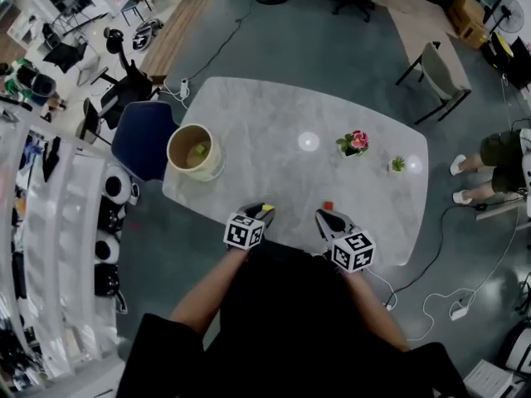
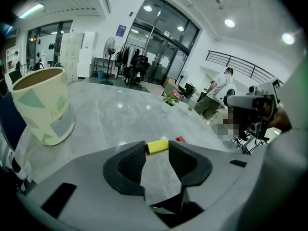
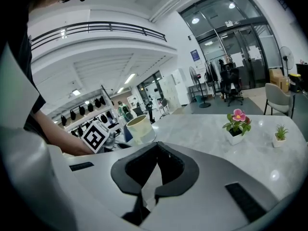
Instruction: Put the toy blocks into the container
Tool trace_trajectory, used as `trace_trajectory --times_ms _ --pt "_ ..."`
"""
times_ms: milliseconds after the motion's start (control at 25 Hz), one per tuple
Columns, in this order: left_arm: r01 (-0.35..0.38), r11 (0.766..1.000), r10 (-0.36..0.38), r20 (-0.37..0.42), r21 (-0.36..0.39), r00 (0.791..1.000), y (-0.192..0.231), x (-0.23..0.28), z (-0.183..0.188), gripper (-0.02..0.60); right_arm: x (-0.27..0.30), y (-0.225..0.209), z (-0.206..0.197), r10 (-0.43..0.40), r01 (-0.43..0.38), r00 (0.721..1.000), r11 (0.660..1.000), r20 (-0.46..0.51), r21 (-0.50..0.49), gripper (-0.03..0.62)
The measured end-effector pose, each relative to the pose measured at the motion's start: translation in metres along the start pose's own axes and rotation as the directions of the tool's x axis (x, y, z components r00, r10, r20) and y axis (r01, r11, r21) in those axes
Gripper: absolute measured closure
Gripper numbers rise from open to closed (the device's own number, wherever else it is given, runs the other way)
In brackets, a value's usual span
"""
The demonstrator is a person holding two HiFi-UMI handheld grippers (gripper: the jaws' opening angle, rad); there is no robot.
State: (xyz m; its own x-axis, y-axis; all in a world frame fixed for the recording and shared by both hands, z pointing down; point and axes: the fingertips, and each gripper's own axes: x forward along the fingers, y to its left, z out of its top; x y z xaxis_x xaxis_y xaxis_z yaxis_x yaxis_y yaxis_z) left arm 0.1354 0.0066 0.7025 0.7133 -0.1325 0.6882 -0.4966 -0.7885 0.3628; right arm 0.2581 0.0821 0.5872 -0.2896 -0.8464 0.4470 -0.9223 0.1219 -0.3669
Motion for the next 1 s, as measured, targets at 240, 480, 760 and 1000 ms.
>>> trace_trajectory --times_ms 240,480,760,1000 --pt "-0.026 1.000 0.026 0.060 0.003 0.998 0.055 -0.054 0.007 0.434 0.050 0.060 0.008 0.039 -0.040 0.999 0.998 -0.023 -0.038 0.594" --pt "-0.053 0.999 0.052 0.126 0.002 0.991 0.111 -0.100 0.033 0.436 0.100 0.108 0.021 0.059 -0.062 0.998 0.995 -0.035 -0.077 0.594" --pt "-0.042 0.994 0.029 0.134 0.100 0.991 0.142 -0.143 0.050 0.436 0.143 0.155 0.020 0.046 -0.054 0.995 0.995 -0.083 -0.087 0.594" --pt "-0.065 0.992 0.044 0.186 0.106 0.981 0.171 -0.165 0.077 0.436 0.174 0.184 0.028 0.098 -0.112 0.989 0.987 -0.115 -0.117 0.594"
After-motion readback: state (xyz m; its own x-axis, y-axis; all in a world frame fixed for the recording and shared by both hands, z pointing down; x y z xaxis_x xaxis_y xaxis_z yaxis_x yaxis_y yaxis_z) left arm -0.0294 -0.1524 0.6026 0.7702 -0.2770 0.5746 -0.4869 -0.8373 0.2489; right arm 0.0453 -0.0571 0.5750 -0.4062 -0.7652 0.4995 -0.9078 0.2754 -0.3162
